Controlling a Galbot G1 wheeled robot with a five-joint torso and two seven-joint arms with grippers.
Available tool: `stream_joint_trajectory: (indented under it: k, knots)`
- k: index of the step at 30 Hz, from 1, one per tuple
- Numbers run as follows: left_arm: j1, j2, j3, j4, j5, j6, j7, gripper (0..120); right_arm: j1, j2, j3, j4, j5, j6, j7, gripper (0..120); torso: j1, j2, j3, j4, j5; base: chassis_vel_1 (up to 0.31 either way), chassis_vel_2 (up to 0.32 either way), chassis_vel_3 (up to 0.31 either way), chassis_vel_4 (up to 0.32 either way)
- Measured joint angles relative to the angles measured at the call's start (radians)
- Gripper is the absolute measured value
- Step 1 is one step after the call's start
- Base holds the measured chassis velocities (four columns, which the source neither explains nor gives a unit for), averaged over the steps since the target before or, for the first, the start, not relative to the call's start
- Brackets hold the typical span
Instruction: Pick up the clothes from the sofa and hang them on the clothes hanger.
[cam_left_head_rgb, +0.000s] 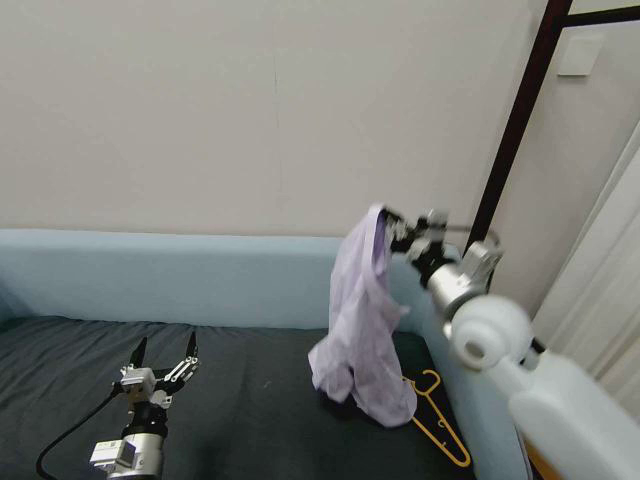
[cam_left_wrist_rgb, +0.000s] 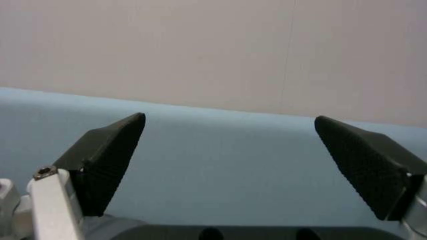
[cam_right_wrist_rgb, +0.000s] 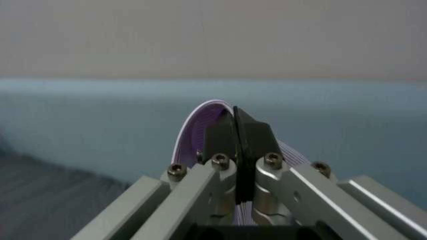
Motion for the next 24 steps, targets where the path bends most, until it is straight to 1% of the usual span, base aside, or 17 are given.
stream_joint_trajectory:
  k: [1, 4, 6, 7, 10, 11, 12, 14, 16, 17, 18, 20, 21, 22, 23, 24]
  knots:
    - [0.006, -0.001, 0.0, 0.004, 0.008, -0.003, 0.002, 100, -0.03, 0.036, -0.029, -0.05, -0.037, 0.003, -0.007, 0, 0.0, 0.0, 0.0, -0.0001, -0.0004, 0.0, 0.0, 0.0, 0.0]
    - [0.02, -0.005, -0.004, 0.015, 0.016, -0.013, 0.004, 100, -0.074, 0.119, -0.091, -0.163, -0.063, 0.003, -0.021, 0, 0.0, 0.0, 0.0, 0.0, -0.0004, 0.0, 0.0, 0.0, 0.0]
    - [0.028, -0.007, -0.011, 0.018, 0.017, -0.019, 0.004, 100, -0.078, 0.167, -0.124, -0.252, -0.104, 0.024, -0.073, 0, 0.0, 0.0, 0.0, 0.0002, -0.0007, 0.0, 0.0, 0.0, 0.0]
    - [0.028, -0.007, -0.011, 0.018, 0.017, -0.019, 0.004, 100, -0.078, 0.167, -0.124, -0.252, -0.104, 0.024, -0.073, 0, 0.0, 0.0, 0.0, 0.0002, -0.0007, 0.0, 0.0, 0.0, 0.0]
    - [0.04, -0.009, -0.021, 0.019, 0.017, -0.028, 0.004, 100, -0.053, 0.239, -0.148, -0.426, -0.197, 0.098, -0.215, 0, 0.0, 0.0, 0.0, 0.0001, -0.0005, 0.0, 0.0, 0.0, 0.0]
    - [0.04, -0.009, -0.021, 0.019, 0.017, -0.028, 0.004, 100, -0.053, 0.239, -0.148, -0.426, -0.197, 0.098, -0.215, 0, 0.0, 0.0, 0.0, 0.0001, -0.0005, 0.0, 0.0, 0.0, 0.0]
    - [0.042, -0.01, -0.023, 0.018, 0.016, -0.03, 0.004, 100, -0.042, 0.258, -0.15, -0.483, -0.228, 0.121, -0.257, 0, 0.0, 0.0, 0.0, 0.0002, -0.0008, 0.0, 0.0, 0.0, 0.0]
    - [0.044, -0.013, -0.026, 0.018, 0.016, -0.034, 0.004, 100, -0.021, 0.3, -0.149, -0.588, -0.3, 0.181, -0.325, 0, 0.0, 0.0, 0.0, 0.0, -0.0005, 0.0, 0.0, 0.0, 0.0]
    - [0.048, -0.017, -0.028, 0.018, 0.016, -0.037, 0.004, 100, -0.003, 0.336, -0.141, -0.675, -0.402, 0.264, -0.357, 0, 0.0, 0.0, 0.0, 0.0, -0.0006, 0.0, 0.0, 0.0, 0.0]
    - [0.048, -0.017, -0.028, 0.018, 0.016, -0.037, 0.004, 100, -0.003, 0.336, -0.141, -0.675, -0.402, 0.264, -0.357, 0, 0.0, 0.0, 0.0, 0.0, -0.0006, 0.0, 0.0, 0.0, 0.0]
    - [0.05, -0.018, -0.028, 0.018, 0.016, -0.037, 0.004, 100, 0.003, 0.349, -0.134, -0.706, -0.447, 0.303, -0.376, 0, 0.0, 0.0, 0.0, 0.0, -0.0006, 0.0, 0.0, 0.0, 0.0]
    - [0.052, -0.021, -0.028, 0.023, 0.017, -0.04, 0.004, 100, 0.007, 0.363, -0.12, -0.734, -0.501, 0.385, -0.45, 8, 0.0, 0.0, 0.0, 0.0, -0.0004, 0.0, 0.0, 0.0, 0.0]
    - [0.052, -0.021, -0.028, 0.023, 0.017, -0.04, 0.004, 100, 0.007, 0.363, -0.12, -0.734, -0.501, 0.385, -0.45, 8, 0.0, 0.0, 0.0, 0.0, -0.0004, 0.0, 0.0, 0.0, 0.0]
    - [0.052, -0.022, -0.028, 0.024, 0.017, -0.041, 0.004, 100, 0.007, 0.362, -0.12, -0.734, -0.508, 0.406, -0.469, 11, 0.0, 0.0, 0.0, 0.0, -0.0005, 0.0, 0.0, 0.0, 0.0]
    - [0.052, -0.024, -0.028, 0.026, 0.019, -0.042, 0.004, 100, 0.005, 0.354, -0.118, -0.731, -0.534, 0.448, -0.528, 15, 0.0, 0.0, 0.0, 0.0001, -0.0004, 0.0, 0.0, 0.0, 0.0]
    - [0.051, -0.025, -0.028, 0.027, 0.02, -0.042, 0.004, 100, 0.001, 0.347, -0.116, -0.726, -0.562, 0.468, -0.563, 22, 0.0, 0.0, 0.0, 0.0, -0.0003, 0.0, 0.0, 0.0, 0.0]
